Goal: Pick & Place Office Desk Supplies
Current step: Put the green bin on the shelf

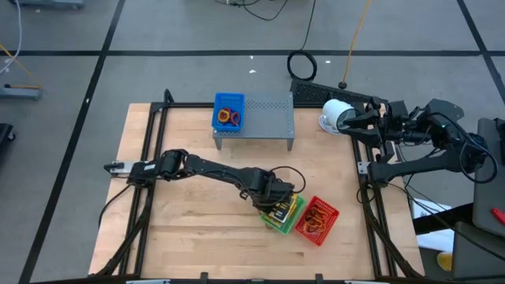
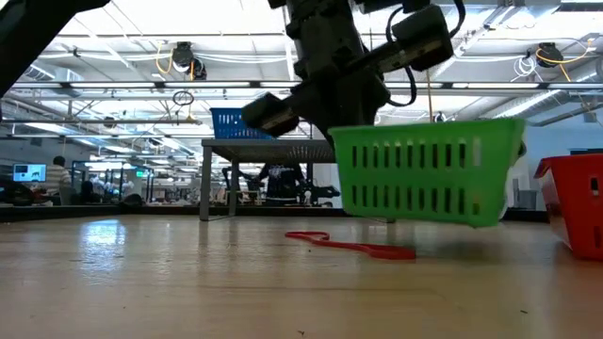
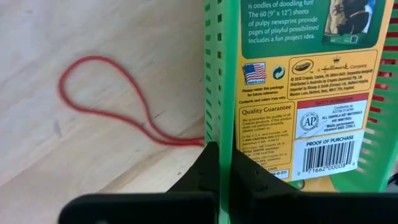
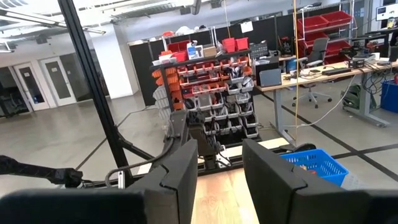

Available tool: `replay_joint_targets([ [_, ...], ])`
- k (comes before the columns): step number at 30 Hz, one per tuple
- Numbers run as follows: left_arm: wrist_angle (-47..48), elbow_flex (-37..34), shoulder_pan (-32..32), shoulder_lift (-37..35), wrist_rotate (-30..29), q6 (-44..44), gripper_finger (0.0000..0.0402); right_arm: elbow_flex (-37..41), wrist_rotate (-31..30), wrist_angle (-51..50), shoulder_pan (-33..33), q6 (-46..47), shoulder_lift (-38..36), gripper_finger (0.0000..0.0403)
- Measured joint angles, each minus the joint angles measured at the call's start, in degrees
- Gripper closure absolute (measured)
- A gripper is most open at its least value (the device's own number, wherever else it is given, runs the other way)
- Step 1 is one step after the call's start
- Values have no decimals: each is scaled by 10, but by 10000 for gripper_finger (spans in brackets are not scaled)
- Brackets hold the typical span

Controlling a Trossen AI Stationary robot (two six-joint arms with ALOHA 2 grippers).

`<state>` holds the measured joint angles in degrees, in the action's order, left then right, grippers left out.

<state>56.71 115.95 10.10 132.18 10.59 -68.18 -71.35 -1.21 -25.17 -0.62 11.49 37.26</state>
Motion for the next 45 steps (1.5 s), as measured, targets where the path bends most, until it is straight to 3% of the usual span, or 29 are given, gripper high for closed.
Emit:
replay_joint_targets([
  [7,66,51,-8,0,-2,13,398,0,0,-4,0,-1,0,282],
  [15,148,193,-24,-1,-36,53,398,0,-10,-21,0,11,0,282],
  [18,115,173,-35,-47,-36,66,398,0,-20,-34,0,13,0,282],
  [23,141,176,-67,-99,-51,36,398,0,-20,-65,0,-3,0,282],
  [28,127,177,-101,-128,-122,-9,398,0,-15,-68,0,-16,0,282],
  [34,86,180,-164,-130,-134,12,398,0,0,-66,0,-19,0,282],
  [45,92,180,-289,-130,-122,62,398,0,0,-69,0,-29,6,282],
])
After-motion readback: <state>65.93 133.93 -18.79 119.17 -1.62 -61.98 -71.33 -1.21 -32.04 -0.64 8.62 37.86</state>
